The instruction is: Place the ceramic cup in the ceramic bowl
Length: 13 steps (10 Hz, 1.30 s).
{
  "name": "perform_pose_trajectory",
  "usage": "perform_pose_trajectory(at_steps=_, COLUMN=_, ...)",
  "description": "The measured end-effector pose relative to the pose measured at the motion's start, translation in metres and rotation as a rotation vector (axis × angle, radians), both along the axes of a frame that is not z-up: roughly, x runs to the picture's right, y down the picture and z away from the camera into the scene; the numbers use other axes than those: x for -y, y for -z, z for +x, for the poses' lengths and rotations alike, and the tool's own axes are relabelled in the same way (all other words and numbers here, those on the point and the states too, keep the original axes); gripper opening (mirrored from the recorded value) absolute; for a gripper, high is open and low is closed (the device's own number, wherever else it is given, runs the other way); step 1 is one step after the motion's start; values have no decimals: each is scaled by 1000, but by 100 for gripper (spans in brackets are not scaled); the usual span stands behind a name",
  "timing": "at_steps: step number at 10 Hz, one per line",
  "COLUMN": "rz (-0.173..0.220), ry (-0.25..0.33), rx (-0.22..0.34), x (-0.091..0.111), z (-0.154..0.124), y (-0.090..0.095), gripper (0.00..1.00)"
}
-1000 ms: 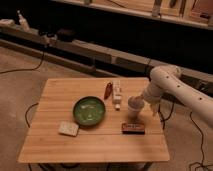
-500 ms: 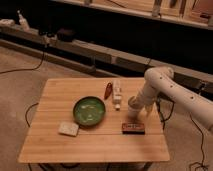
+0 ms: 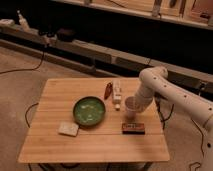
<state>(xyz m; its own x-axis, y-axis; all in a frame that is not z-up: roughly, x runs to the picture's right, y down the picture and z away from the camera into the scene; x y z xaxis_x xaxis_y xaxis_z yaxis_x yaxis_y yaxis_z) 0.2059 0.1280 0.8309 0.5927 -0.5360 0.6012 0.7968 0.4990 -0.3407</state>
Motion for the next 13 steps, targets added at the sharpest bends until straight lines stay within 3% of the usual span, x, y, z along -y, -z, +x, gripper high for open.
perform_pose_trajectory(at_steps=4, rz=-5, ry=5, rx=-8, x=1, z=-4, y=0, gripper=0)
perform_pose_trajectory(at_steps=6, rz=12, ry=4, rx=-9, x=10, z=-4, y=6, gripper=0)
perform_pose_trajectory(at_steps=7, rz=40, ry=4, rx=-11, x=22, z=-2, y=15, gripper=0)
perform_pose_trajectory(at_steps=10, rz=195, ry=23, rx=3, x=90, z=-1, y=73, gripper=0)
perform_pose_trajectory(at_steps=13, rz=302, ry=-12, rx=137, x=146, z=-42, y=109, gripper=0)
